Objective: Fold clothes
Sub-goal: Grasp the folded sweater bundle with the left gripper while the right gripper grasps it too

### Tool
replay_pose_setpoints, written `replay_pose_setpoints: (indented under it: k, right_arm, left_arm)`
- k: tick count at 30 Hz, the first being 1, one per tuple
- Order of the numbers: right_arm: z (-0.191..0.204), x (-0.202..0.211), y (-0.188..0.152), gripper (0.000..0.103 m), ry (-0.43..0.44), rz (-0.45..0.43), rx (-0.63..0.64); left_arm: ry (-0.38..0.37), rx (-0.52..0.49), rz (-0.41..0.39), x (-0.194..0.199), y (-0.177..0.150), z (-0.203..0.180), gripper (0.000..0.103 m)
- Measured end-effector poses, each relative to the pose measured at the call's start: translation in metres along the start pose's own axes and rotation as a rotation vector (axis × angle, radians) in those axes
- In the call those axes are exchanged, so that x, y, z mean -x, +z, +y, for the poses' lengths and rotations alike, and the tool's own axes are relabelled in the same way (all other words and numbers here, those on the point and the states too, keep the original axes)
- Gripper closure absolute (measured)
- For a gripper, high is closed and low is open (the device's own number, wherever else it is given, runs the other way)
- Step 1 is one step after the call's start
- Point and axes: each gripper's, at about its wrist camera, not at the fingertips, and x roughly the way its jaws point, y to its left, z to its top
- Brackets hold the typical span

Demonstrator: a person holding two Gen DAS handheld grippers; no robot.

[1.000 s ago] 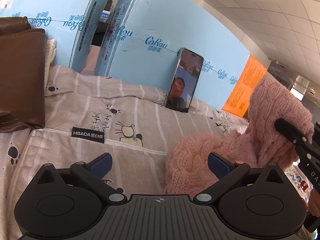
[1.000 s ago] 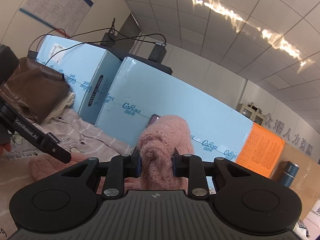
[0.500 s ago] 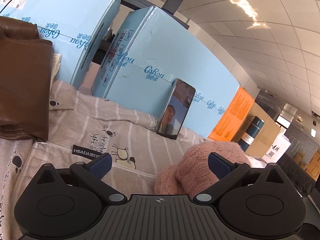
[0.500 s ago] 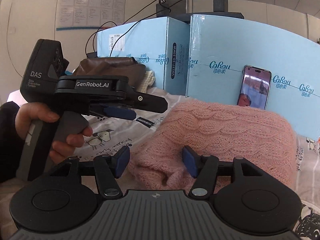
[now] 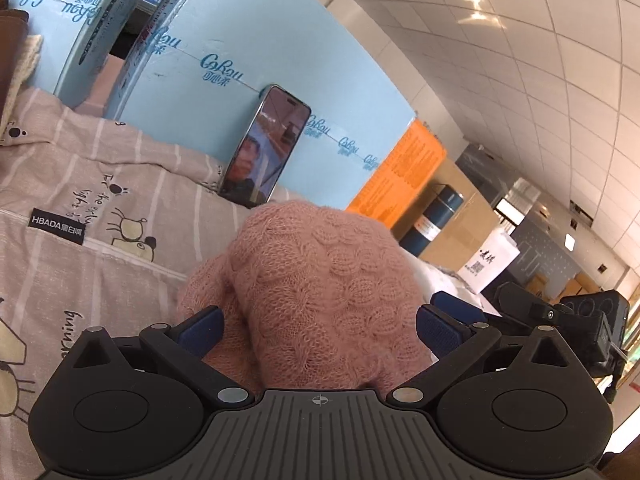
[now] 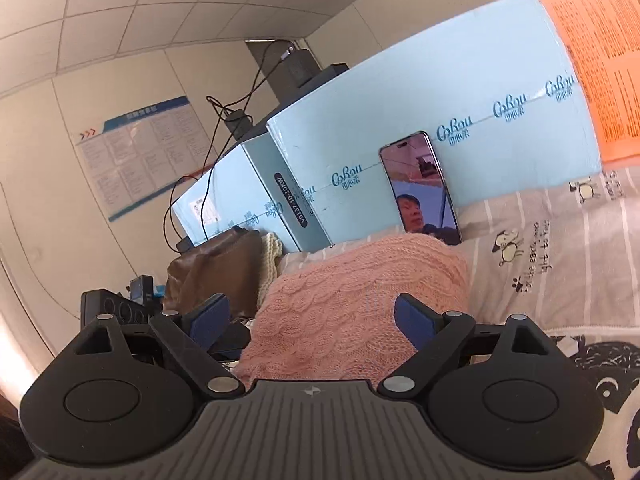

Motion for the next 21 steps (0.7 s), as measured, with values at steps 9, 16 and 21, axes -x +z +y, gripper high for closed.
replay_pose_setpoints:
  k: [9,16,21]
  right_arm:
    - [-0.012,-0.020,0.012,0.014,0.020,0.066,-0.066]
    - [-0.036,-0.043,0.013,0.014,-0.012,0.097,-0.072]
    - [-0.054,-0.060,0.013,0.013,-0.035,0.119,-0.077]
  left_arm:
    - [0.158,-0.043,-0.055,-0.011,0.009,-0.013,0.082]
    - [0.312,-0.073,-0.019,-0.010,0.021,-0.005,0.060]
    - [0.293,0.016,-0.132,0.003,0.025,0.011,0.021]
